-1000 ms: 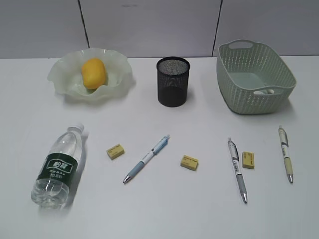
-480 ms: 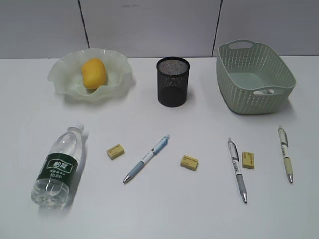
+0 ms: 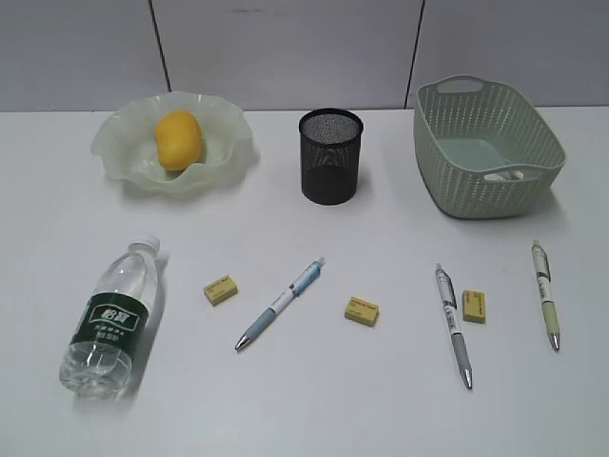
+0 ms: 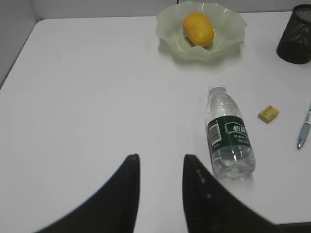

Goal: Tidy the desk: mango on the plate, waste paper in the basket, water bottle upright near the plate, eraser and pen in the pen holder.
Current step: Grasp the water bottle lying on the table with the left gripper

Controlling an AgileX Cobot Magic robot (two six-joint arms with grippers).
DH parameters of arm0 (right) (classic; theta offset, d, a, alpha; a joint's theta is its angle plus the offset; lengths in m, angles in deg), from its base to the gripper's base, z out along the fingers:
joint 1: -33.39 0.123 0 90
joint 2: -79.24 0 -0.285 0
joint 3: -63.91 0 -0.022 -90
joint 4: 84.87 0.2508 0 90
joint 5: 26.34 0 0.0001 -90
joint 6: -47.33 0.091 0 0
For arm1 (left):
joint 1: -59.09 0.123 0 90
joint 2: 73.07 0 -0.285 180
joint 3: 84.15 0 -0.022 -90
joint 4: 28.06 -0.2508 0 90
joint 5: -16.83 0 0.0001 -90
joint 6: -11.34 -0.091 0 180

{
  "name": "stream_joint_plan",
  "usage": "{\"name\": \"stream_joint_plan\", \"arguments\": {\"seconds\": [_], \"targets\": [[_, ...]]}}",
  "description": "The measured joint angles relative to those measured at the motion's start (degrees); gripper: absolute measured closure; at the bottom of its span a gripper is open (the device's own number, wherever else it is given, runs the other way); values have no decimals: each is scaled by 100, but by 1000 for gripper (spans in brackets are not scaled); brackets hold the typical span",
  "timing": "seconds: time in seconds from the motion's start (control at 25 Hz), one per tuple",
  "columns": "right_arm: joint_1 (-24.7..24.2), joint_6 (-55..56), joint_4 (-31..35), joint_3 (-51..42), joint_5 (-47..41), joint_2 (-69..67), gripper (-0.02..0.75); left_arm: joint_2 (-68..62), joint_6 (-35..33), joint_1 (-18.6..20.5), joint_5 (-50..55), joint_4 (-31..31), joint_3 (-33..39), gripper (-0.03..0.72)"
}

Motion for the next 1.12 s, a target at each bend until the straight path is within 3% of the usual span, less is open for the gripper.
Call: {"name": "stream_joint_plan", "arguments": {"seconds": [0.72,0.8,0.96,1.12], "targets": [[0,391,-79,-9,42,0,227,0,0,0,0,-4,0,438],[0,397,-79,-9,47,0,227,0,0,0,0,-4,0,365],[0,397,-79,-9,56,0,227,0,0,0,0,-4,0,78],[0,405,-79,-9,70,0,227,0,0,0,0,65,0,35]]}}
